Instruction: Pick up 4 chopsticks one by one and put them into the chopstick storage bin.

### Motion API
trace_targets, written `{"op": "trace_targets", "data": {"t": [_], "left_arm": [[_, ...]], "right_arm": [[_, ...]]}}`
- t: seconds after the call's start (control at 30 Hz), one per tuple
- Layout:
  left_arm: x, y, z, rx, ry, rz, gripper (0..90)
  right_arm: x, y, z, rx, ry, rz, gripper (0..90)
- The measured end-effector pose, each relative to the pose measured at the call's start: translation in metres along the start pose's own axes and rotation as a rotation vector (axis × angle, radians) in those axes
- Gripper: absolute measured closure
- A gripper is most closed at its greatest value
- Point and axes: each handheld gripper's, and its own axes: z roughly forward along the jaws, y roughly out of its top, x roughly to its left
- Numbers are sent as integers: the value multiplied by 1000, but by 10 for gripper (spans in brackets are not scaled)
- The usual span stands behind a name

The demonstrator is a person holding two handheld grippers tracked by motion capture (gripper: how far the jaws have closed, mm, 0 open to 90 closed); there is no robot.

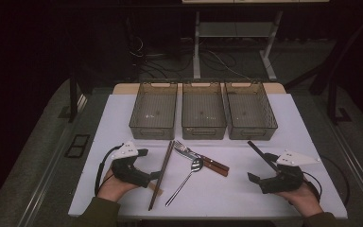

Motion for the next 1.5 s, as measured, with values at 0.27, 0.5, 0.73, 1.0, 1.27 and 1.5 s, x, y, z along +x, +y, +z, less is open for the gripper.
{"op": "trace_targets", "data": {"t": [0.27,0.5,0.73,1.0,1.27,1.5], "left_arm": [[3,2,4,23,19,-4,48],[2,5,7,39,40,-4,96],[3,9,13,50,55,-1,158],[5,14,20,63,71,0,222],[14,22,32,68,99,-27,257],[17,26,45,111,107,-34,273]], "right_arm": [[-1,1,1,-1,18,3,9],[1,1,0,7,18,5,53],[-1,1,1,3,26,12,53],[-1,1,2,7,31,20,53],[-1,2,2,5,27,29,53],[0,2,3,11,22,25,53]]}}
